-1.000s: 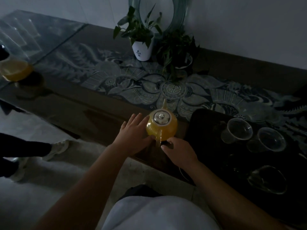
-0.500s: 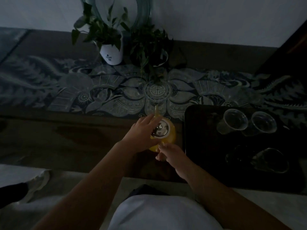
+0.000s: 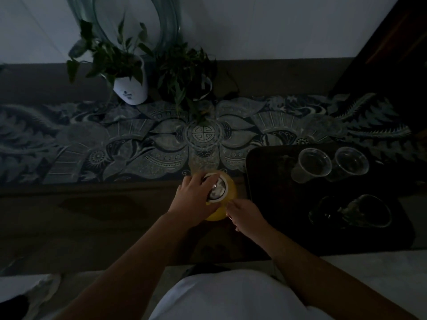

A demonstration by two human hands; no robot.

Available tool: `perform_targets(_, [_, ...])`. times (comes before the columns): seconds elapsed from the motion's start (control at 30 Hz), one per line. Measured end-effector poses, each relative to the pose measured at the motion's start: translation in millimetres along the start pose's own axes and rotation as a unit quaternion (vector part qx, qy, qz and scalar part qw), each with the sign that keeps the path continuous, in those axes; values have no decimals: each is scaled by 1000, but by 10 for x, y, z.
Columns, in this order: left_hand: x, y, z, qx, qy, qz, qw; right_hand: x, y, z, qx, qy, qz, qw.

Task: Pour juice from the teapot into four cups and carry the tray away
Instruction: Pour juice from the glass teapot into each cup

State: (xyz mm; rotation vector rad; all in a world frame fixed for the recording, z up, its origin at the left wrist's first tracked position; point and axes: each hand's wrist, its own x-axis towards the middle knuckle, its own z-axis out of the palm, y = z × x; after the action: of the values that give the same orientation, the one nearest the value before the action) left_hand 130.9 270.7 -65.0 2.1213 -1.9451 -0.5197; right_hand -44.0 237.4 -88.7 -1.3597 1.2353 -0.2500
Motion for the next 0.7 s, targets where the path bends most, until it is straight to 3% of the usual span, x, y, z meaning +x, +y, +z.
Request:
perform_targets(0.3, [-118, 85, 69, -1, 22, -61, 998, 209, 73, -229, -60, 59, -72, 994])
perform_targets(0.6, [-215, 164, 159, -46, 41, -85, 995, 315, 107, -222, 60, 90, -76, 991])
perform_targets(0.7, [-203, 177, 167, -68, 52, -77, 993, 326, 107, -205, 35, 96, -90, 991])
